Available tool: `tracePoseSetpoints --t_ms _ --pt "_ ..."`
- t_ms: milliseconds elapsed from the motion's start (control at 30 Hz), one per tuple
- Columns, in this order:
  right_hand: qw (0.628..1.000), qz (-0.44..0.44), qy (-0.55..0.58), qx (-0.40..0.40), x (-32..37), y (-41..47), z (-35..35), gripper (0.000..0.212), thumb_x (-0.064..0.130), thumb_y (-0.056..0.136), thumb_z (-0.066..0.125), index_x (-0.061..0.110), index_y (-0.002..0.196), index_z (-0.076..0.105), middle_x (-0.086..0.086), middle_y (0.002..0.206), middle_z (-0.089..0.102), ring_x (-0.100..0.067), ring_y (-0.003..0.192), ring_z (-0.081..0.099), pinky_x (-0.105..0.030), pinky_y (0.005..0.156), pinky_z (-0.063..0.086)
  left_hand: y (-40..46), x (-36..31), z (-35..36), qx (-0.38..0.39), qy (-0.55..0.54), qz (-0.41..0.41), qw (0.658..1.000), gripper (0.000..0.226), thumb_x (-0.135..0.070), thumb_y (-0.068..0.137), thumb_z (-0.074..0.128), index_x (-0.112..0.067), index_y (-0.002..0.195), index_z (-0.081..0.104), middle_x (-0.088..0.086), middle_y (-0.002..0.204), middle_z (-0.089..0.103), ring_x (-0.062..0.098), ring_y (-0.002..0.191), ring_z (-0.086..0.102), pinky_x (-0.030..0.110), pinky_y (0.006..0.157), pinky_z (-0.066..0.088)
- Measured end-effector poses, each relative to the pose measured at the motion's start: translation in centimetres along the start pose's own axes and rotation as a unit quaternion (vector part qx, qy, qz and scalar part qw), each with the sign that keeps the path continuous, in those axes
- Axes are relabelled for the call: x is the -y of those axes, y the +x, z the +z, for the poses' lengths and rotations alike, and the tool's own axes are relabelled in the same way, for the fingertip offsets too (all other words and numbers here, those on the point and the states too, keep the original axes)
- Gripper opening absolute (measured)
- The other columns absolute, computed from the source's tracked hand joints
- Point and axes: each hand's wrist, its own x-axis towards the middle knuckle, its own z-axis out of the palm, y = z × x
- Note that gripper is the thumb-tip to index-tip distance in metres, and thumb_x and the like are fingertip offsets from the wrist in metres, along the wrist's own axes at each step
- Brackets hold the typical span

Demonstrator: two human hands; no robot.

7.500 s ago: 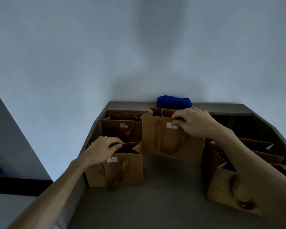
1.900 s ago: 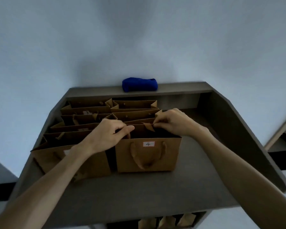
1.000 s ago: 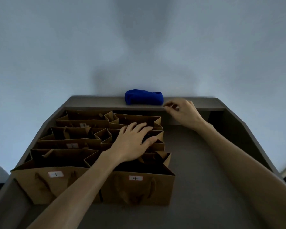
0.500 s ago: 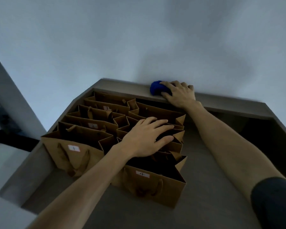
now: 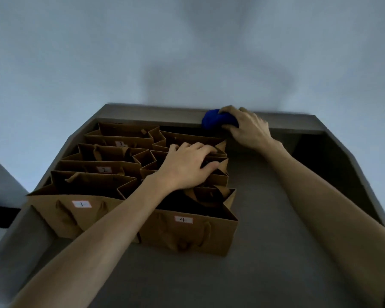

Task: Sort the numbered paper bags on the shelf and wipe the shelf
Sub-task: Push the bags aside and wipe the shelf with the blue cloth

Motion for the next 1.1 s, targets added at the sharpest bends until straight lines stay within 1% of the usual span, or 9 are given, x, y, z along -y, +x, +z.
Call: tracePoseSetpoints --t_ms 100,200,333,400,567,700,833,1000,1100 --pt "0.995 0.062 0.062 -0.043 -0.8 -5.4 -1.4 0.039 0.034 0.095 0.056 0.037 0.132 0.043 -0.004 0.123 0.056 -0.025 0.106 0.057 -0.045 0.082 0.048 1.6 -1.2 -0.6 -0.025 0.005 0.027 0.999 0.050 -0.058 0.094 0.037 -0.033 0.137 0.042 -0.005 0.139 0.050 0.023 0.130 0.043 0.053 0.107 0.029" --pt "0.990 0.130 0.014 -0.059 -0.8 -11.8 -1.8 0.043 0.039 0.093 0.057 0.038 0.134 0.042 -0.004 0.122 0.053 -0.021 0.101 0.055 -0.038 0.075 0.044 2.7 -1.5 0.1 -0.009 -0.037 0.024 0.999 0.053 -0.056 0.095 0.038 -0.030 0.141 0.038 -0.001 0.143 0.047 0.025 0.132 0.042 0.052 0.108 0.027" --pt "0.976 0.199 0.000 0.093 0.0 -19.3 0.5 0.048 0.052 0.091 0.055 0.040 0.134 0.037 0.002 0.121 0.043 -0.014 0.100 0.049 -0.033 0.080 0.045 2.7 -1.3 2.3 0.012 -0.041 0.044 0.998 0.051 -0.052 0.098 0.031 -0.030 0.144 0.033 -0.001 0.143 0.049 0.024 0.132 0.043 0.051 0.111 0.024" --pt "0.964 0.202 0.021 0.172 0.0 -21.1 2.2 0.045 0.053 0.094 0.049 0.036 0.135 0.042 0.002 0.123 0.045 -0.013 0.107 0.047 -0.033 0.088 0.044 2.7 -1.4 2.4 0.023 -0.057 0.048 0.997 0.051 -0.050 0.100 0.031 -0.027 0.146 0.030 0.000 0.146 0.046 0.022 0.132 0.044 0.048 0.111 0.025" --pt "0.968 0.203 0.063 0.136 0.2 -19.6 4.3 0.039 0.036 0.094 0.057 0.023 0.130 0.046 0.000 0.130 0.044 -0.009 0.114 0.041 -0.030 0.099 0.040 2.7 -1.3 2.5 0.037 -0.053 0.032 0.997 0.053 -0.049 0.101 0.029 -0.027 0.149 0.025 -0.001 0.148 0.045 0.020 0.128 0.049 0.047 0.107 0.032" --pt "0.977 0.146 0.039 0.153 0.7 -19.2 5.7 0.053 0.033 0.096 0.052 0.036 0.145 0.030 0.005 0.149 0.036 -0.015 0.137 0.033 -0.041 0.113 0.030 3.2 -1.1 2.4 0.004 -0.045 0.017 0.999 0.055 -0.051 0.100 0.031 -0.032 0.150 0.018 0.000 0.141 0.050 0.022 0.118 0.057 0.046 0.096 0.043" --pt "0.975 0.100 -0.011 0.197 0.3 -20.0 5.8 0.052 0.035 0.099 0.042 0.047 0.147 0.024 0.008 0.160 0.018 -0.020 0.145 0.017 -0.044 0.114 0.022 3.2 -0.8 2.5 0.000 -0.043 0.087 0.995 0.051 -0.045 0.102 0.030 -0.048 0.149 0.009 -0.005 0.128 0.054 0.011 0.093 0.058 0.038 0.083 0.050" --pt "0.975 0.107 -0.023 0.192 0.5 -21.5 5.0 0.045 0.038 0.100 0.039 0.044 0.144 0.033 0.009 0.159 0.018 -0.019 0.144 0.019 -0.043 0.113 0.021 3.9 -0.6 3.0 0.008 0.007 0.080 0.997 0.046 -0.052 0.100 0.021 -0.045 0.145 0.027 -0.006 0.139 0.052 0.016 0.118 0.056 0.044 0.097 0.044" --pt "0.973 0.131 -0.036 0.187 0.2 -21.7 5.0 0.048 0.038 0.101 0.038 0.044 0.147 0.027 0.009 0.160 0.018 -0.019 0.145 0.017 -0.043 0.114 0.019 4.0 -0.5 3.3 -0.018 0.045 0.021 0.999 0.055 -0.061 0.096 0.016 -0.038 0.145 0.029 -0.003 0.132 0.059 0.020 0.115 0.059 0.046 0.098 0.041"
